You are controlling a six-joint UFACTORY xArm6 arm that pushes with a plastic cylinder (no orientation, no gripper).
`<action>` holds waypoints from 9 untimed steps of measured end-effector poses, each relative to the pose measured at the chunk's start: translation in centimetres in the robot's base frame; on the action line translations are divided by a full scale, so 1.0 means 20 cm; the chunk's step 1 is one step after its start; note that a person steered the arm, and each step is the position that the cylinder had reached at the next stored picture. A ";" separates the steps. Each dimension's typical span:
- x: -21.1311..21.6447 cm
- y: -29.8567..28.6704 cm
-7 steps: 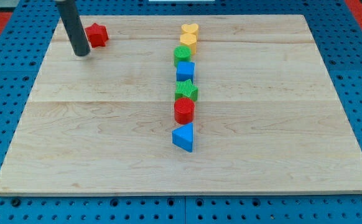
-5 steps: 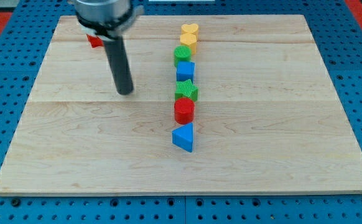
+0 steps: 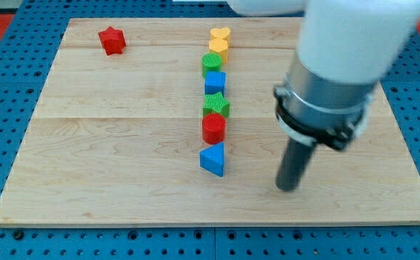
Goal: Push the red circle into the red star
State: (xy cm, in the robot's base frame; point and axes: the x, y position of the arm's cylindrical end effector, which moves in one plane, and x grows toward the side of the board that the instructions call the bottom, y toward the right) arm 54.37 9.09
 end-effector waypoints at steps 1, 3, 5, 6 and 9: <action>-0.21 -0.18; -0.41 -0.65; -0.43 -1.19; -0.65 -1.43; -0.64 -1.32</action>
State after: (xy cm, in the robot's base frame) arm 41.61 -17.34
